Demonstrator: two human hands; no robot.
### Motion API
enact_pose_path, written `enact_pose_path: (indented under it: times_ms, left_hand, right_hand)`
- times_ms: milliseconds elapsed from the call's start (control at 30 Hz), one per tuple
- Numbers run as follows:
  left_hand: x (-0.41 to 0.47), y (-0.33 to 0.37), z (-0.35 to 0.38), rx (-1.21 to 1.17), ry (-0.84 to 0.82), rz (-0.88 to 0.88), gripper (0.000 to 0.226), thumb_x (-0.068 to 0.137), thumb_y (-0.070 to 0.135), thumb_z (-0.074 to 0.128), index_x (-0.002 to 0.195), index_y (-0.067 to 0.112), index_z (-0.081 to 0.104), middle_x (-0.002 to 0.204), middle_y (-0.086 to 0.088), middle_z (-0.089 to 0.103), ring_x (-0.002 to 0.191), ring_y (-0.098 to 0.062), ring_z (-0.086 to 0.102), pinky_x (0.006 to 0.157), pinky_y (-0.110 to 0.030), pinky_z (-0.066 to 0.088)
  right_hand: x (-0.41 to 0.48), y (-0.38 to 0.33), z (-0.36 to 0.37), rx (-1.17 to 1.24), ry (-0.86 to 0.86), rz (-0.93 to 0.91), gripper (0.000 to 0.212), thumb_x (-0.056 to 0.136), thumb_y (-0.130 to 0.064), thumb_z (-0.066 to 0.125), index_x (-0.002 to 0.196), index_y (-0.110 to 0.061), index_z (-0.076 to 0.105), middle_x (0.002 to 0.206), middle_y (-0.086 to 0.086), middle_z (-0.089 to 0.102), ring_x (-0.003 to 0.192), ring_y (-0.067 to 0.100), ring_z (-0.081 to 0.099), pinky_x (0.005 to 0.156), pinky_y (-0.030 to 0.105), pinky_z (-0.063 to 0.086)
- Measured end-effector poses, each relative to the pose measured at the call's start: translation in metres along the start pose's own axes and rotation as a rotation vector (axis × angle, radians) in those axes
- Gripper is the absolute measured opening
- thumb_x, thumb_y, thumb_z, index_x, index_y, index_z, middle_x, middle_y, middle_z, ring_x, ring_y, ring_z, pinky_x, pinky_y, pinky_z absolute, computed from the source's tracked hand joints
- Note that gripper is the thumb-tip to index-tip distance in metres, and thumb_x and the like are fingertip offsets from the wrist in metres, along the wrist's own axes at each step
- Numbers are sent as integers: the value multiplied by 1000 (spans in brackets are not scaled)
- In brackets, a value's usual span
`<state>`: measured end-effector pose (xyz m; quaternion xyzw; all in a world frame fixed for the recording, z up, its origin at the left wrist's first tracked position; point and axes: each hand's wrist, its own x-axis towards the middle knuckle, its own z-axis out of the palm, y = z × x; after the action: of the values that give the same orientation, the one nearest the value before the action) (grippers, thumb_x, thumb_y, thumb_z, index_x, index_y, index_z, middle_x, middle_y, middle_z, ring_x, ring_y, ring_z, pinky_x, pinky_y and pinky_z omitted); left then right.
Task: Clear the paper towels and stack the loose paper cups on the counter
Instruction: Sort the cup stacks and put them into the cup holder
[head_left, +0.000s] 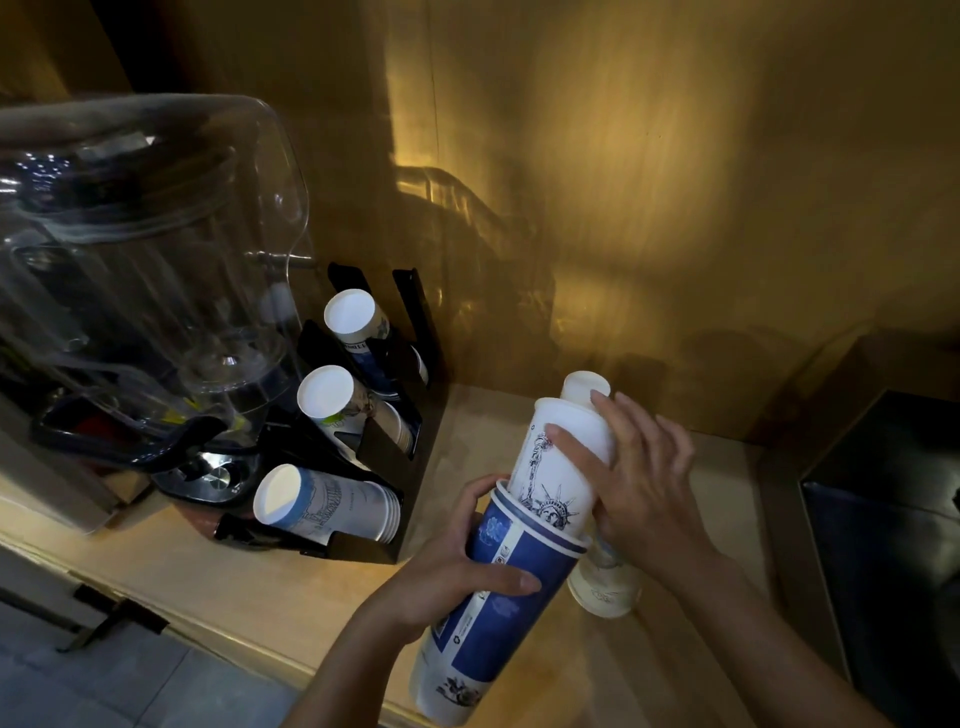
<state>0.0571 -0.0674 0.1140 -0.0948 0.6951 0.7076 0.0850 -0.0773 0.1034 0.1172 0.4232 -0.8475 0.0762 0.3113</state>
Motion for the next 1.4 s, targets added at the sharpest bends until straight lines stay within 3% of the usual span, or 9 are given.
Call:
enact_pose_path:
  times_ms: [167,400,667,800,900,1067,1233,1333,1400]
  left_hand:
    - [0,2,-3,-12,16,1,90,49,24,85,121,48,38,117,-2,62,96,-17,70,74,-26,58]
    - [5,-5,-5,-64,231,54,98,40,28,88,125,36,40,116,-5,63,93,-15,70,69,-25,57]
    - [13,-14,9,-82,377,21,100,42,37,86,128,31,36,114,0,61,96,-16,67,71,-30,56]
    - [15,-15,12,-123,395,-7,96,53,36,88,132,29,34,116,-4,60,98,-23,66,78,-41,57]
    - [16,-15,11,-120,392,-5,92,53,33,87,130,29,36,109,-2,65,84,-16,72,67,-31,58]
    - [21,-11,13,-155,414,-26,95,45,44,79,129,30,37,109,-3,65,87,-20,71,65,-31,57]
    - [27,-5,18,-154,425,-28,90,43,53,76,124,31,43,110,-4,65,92,-25,70,78,-44,58]
    - [31,-1,18,-204,381,-79,82,50,56,74,124,38,42,112,-5,64,92,-29,70,76,-45,59]
    - [33,0,15,-267,344,-85,77,53,59,77,120,43,44,113,-7,65,92,-31,71,76,-47,59]
  right_hand:
    - [-14,18,6,92,93,384,81,53,-37,70,124,-15,39,128,14,49,119,28,40,97,43,22]
    - [-40,16,4,1196,-1,997,71,58,-12,83,111,-33,40,109,-9,55,103,16,55,90,45,49]
    - [-75,-3,23,1033,-319,1164,79,52,-24,86,116,-27,41,110,-5,55,103,21,55,93,44,47]
    - [-91,1,39,826,-680,1139,67,64,-23,78,122,-23,44,107,-6,57,108,23,55,99,41,42]
    - [-99,11,46,752,-810,1053,55,72,-20,69,121,-19,44,118,8,57,108,28,54,96,47,44]
    - [-74,39,28,598,-513,1133,48,82,-13,57,127,-15,42,133,12,50,119,31,48,103,47,35]
    - [-35,39,-11,713,-175,894,31,86,-9,57,116,-15,54,115,5,59,100,15,53,83,26,42]
    - [-17,29,-28,832,-142,626,52,80,-2,60,122,-31,49,113,-13,53,100,-4,50,79,6,36]
    - [-9,19,-31,900,-259,385,75,77,0,61,128,-47,32,131,-22,39,117,-14,35,95,4,28]
